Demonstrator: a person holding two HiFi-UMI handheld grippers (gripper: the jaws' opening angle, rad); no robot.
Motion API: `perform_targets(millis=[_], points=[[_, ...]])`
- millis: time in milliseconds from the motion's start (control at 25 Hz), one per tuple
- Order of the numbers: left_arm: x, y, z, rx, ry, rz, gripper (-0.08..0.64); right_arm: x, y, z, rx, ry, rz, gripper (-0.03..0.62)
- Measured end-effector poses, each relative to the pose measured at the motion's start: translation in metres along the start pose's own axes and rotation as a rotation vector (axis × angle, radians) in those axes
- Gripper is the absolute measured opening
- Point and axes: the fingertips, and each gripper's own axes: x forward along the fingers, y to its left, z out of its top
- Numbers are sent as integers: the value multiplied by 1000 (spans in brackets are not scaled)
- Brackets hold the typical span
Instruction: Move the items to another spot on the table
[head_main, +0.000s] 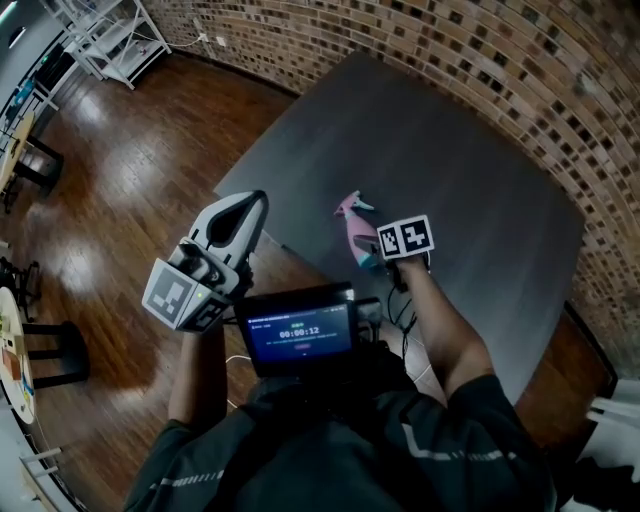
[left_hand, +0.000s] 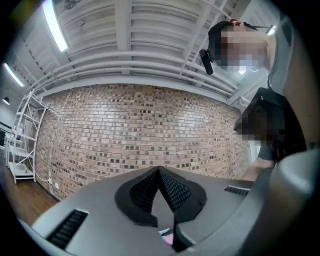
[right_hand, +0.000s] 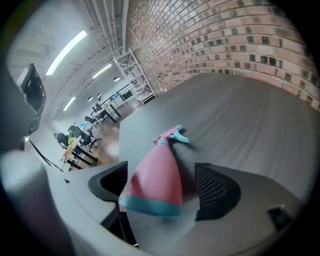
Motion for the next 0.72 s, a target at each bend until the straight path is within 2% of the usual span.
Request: perform_targets(millis=[200, 320, 400, 520, 560, 600, 720], points=[[1, -40, 3, -3, -4, -11, -8, -68, 4, -9, 24, -151, 77, 430], [2, -72, 6, 10, -19, -7, -8, -119, 9, -19, 26, -271, 116, 366], [1, -102, 6, 15, -23, -19, -8, -153, 14, -32, 8, -347, 130, 300], [1, -132, 5, 10, -5, -33, -8, -195, 28, -40, -71, -414, 127, 275], [1, -138, 5, -1, 8, -38, -8, -206, 34, -40, -89, -434, 133, 206], [0, -144, 5, -6, 15, -39, -8, -216, 39, -42, -104, -453, 141, 181], [-3, -171, 10, 20, -1, -5, -8, -246, 50, -60, -150, -499, 162, 179]])
